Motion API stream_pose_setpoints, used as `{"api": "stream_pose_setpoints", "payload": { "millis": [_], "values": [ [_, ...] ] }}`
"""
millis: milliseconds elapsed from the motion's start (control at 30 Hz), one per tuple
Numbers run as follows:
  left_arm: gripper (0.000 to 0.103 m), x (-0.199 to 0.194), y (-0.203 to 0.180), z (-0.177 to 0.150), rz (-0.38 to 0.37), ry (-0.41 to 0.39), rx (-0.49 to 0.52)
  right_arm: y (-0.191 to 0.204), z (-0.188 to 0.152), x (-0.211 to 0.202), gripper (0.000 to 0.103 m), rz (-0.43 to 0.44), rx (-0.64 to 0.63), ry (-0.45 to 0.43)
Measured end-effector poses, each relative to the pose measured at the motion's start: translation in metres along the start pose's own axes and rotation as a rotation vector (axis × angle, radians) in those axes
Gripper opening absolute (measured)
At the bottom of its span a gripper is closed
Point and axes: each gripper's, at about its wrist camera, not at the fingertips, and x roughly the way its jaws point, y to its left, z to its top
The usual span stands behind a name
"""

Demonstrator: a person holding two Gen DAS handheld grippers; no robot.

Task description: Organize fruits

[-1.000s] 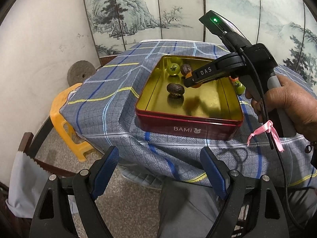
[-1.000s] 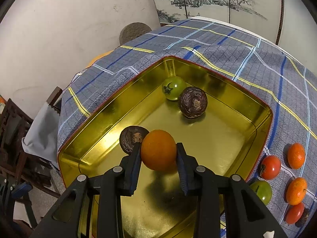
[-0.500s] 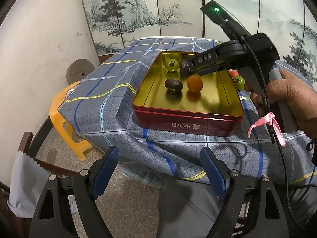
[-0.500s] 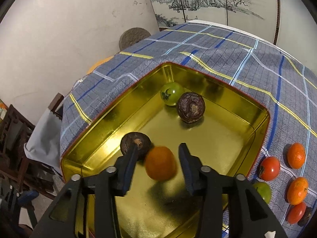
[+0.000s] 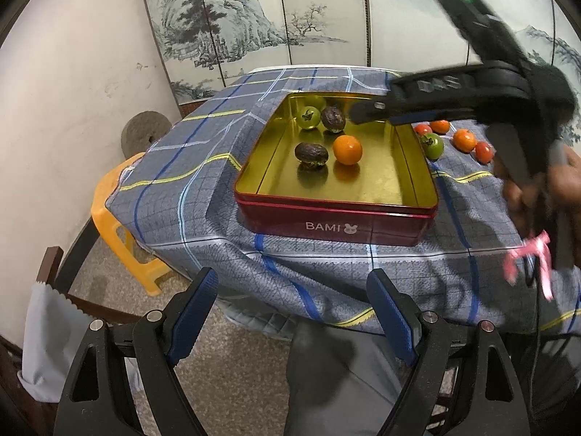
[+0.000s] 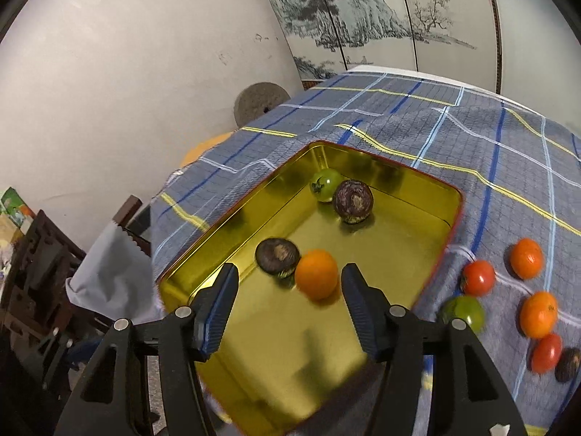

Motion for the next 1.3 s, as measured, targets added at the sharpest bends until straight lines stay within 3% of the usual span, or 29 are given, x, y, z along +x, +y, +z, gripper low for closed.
{"api": "stream_pose_setpoints", "payload": {
  "millis": [167,367,500,667,800,967,1133,1300],
  "values": [
    [0.084,-0.006,-0.007,0.003,-0.021,-0.016,0.023,-0.014,-0.032,-0.048,0.058,-0.046,0.000,-0.074],
    [0.084,-0.015,-0.028,0.013,-0.106,-0.038,0.089,-0.088,-0.083,-0.108,0.058,-0.216,0.122,-0.103],
    [0.084,-0.018,-0.048,0.028,-0.201,-0.043,0.132,-0.149,-0.115,-0.142,0.058,-0.361,0.232,-0.108],
    [0.084,-0.018,-0.078,0.068,-0.390,-0.033,0.173,-0.211,-0.146,-0.176,0.058,-0.498,0.320,-0.123],
    [0.084,-0.011,-0.107,0.105,-0.473,-0.030,0.199,-0.244,-0.165,-0.196,0.058,-0.505,0.401,-0.161],
    [0.084,0.016,-0.148,0.139,-0.489,-0.011,0.243,-0.261,-0.180,-0.206,0.058,-0.493,0.450,-0.196],
    [0.084,0.060,-0.188,0.159,-0.526,0.072,0.223,-0.267,-0.185,-0.212,0.063,-0.435,0.495,-0.243],
    [0.079,0.098,-0.222,0.162,-0.510,0.131,0.187,-0.263,-0.185,-0.211,0.064,-0.403,0.473,-0.261]
  ]
}}
